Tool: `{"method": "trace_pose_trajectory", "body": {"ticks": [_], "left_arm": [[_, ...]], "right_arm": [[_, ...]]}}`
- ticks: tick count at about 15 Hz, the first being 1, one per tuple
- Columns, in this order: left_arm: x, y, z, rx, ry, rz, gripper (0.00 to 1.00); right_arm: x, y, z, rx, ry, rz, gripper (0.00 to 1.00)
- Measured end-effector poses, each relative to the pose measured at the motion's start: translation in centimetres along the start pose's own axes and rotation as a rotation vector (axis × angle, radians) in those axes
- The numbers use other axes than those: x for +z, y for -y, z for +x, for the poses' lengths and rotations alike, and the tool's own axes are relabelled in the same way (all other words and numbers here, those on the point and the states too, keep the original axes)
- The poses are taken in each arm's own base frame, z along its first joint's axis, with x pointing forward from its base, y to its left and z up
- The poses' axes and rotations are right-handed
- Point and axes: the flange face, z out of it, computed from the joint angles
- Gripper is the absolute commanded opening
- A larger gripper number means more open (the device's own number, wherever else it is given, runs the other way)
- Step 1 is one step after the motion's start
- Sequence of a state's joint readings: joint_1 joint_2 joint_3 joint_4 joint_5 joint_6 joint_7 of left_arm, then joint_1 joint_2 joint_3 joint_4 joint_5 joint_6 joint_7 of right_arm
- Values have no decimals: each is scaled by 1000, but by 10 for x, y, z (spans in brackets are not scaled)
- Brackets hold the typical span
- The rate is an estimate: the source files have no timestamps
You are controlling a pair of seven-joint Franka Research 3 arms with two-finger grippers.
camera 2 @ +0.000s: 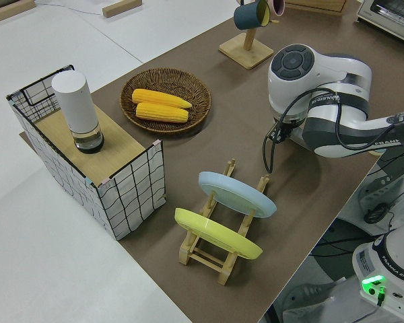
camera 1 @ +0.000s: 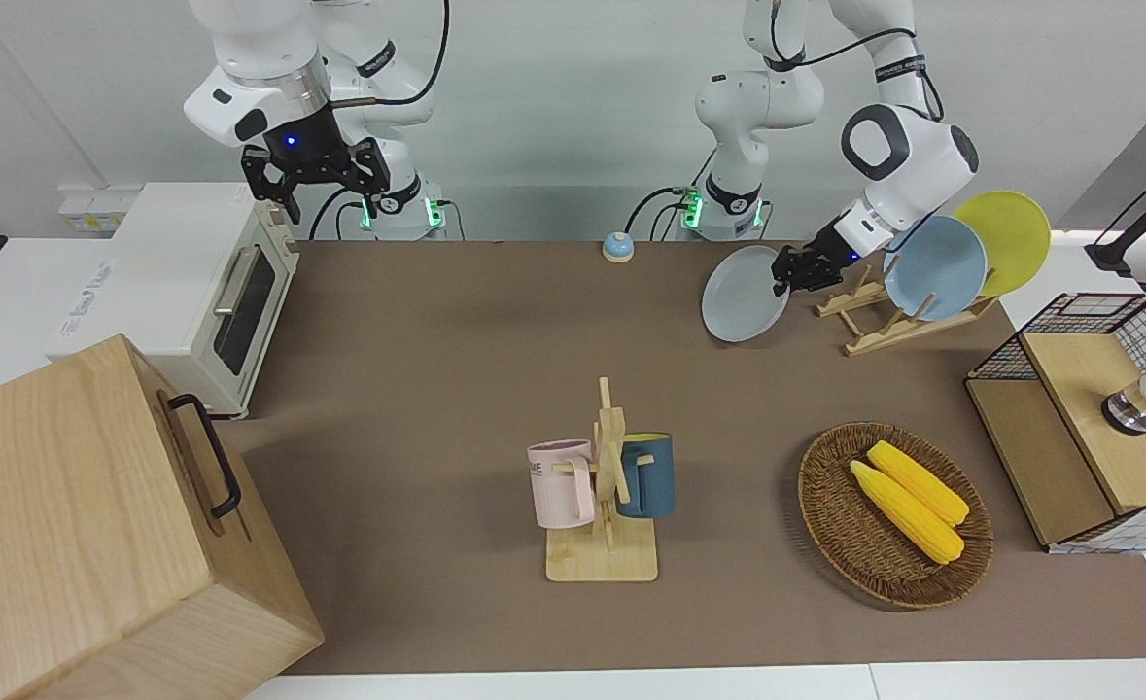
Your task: Pick gray plate from low plate rack and place it on table with left arm
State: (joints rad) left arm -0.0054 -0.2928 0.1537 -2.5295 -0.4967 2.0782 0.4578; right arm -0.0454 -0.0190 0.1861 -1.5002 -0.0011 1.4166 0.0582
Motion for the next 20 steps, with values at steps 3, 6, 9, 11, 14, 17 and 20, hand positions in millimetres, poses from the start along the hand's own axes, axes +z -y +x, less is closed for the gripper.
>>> {"method": "trace_pose_trajectory", "body": {"ticks": [3,6,9,11,14,17,20], "left_arm": [[4,1,1,6,3,4,946],[6,1,2,11,4,7,991],[6,0,3,15,-6,14,991],[3,-1,5,20,-15,18,991],[-5,-10,14,43,-37,29,991],[-14,-14,20,57,-57,36,989],[-27,-17,26,93,-56,94,991]], "right_arm": [[0,0,0,0,0,0,990],[0,0,0,0,0,0,990],[0,0,0,0,0,0,987],[0,0,0,0,0,0,987],[0,0,0,0,0,0,987],[0,0,0,0,0,0,987],[0,0,0,0,0,0,987]]}}
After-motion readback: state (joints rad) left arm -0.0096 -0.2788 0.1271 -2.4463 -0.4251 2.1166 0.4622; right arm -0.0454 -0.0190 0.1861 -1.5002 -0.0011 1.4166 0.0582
